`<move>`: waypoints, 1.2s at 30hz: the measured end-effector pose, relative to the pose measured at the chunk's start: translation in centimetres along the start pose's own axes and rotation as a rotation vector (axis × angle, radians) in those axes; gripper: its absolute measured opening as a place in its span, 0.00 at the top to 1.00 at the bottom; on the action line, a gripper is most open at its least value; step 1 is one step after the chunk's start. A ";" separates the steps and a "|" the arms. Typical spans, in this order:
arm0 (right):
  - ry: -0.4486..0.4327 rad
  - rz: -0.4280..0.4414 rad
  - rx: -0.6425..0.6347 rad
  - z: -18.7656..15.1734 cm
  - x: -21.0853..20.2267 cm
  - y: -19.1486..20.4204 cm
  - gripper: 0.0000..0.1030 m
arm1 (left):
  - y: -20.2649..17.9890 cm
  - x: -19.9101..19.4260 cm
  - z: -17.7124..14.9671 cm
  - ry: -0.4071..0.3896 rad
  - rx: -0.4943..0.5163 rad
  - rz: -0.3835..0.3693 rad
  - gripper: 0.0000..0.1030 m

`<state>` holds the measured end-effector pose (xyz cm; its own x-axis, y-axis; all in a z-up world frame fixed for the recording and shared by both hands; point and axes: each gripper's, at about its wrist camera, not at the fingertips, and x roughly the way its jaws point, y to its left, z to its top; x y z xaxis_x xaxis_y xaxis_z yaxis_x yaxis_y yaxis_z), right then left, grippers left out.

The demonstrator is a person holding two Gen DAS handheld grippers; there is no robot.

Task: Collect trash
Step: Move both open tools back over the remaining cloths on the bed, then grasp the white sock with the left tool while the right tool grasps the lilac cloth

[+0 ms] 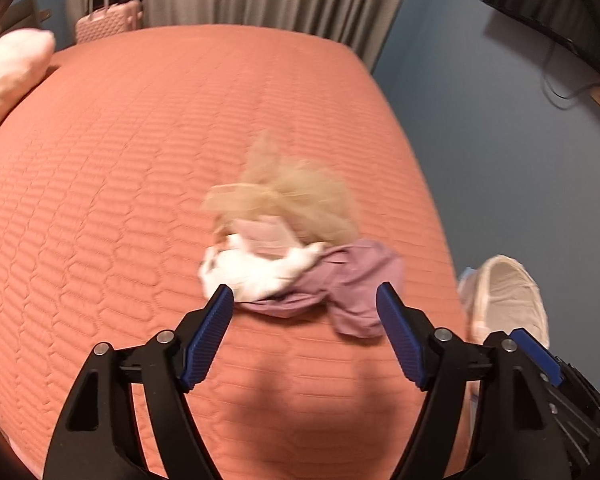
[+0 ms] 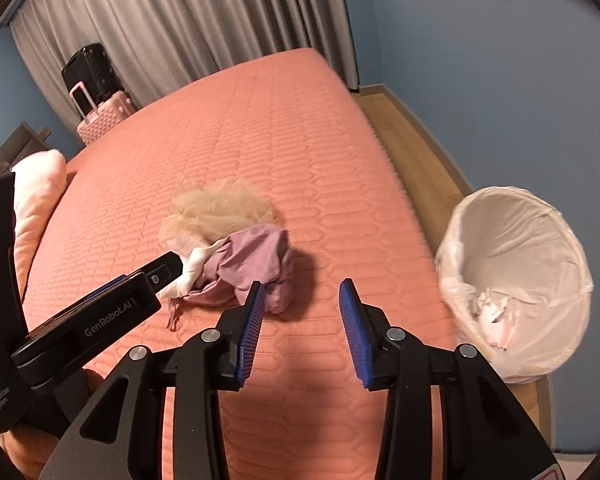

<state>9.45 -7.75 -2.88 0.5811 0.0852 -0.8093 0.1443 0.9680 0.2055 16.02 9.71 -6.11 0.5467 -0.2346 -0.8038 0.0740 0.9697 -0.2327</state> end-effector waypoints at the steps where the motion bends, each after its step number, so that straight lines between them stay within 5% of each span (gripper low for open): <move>1: 0.010 0.004 -0.005 0.0 0.6 0.4 0.62 | 0.6 0.3 0.1 0.006 -0.008 0.002 0.31; 20: 0.151 0.008 -0.012 1.1 11.1 3.7 0.62 | 5.4 8.4 1.4 0.129 -0.087 0.019 0.33; 27: 0.199 0.011 -0.003 0.6 13.7 3.6 0.62 | 5.5 8.9 1.0 0.135 -0.084 -0.008 0.52; 31: 0.219 0.020 0.007 0.1 14.3 3.6 0.83 | 5.4 8.4 1.0 0.115 -0.074 -0.018 0.71; 32: 0.221 0.022 0.007 0.1 14.4 3.7 0.88 | 5.3 8.3 1.1 0.114 -0.076 -0.035 0.83; 36: 0.204 0.031 -0.002 0.1 13.5 4.0 0.93 | 5.2 6.9 1.2 0.099 -0.060 -0.053 0.90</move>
<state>17.95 -2.70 -12.97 0.4112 0.1606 -0.8973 0.1271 0.9646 0.2309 21.17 13.18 -12.16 0.4580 -0.2939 -0.8390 0.0493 0.9507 -0.3061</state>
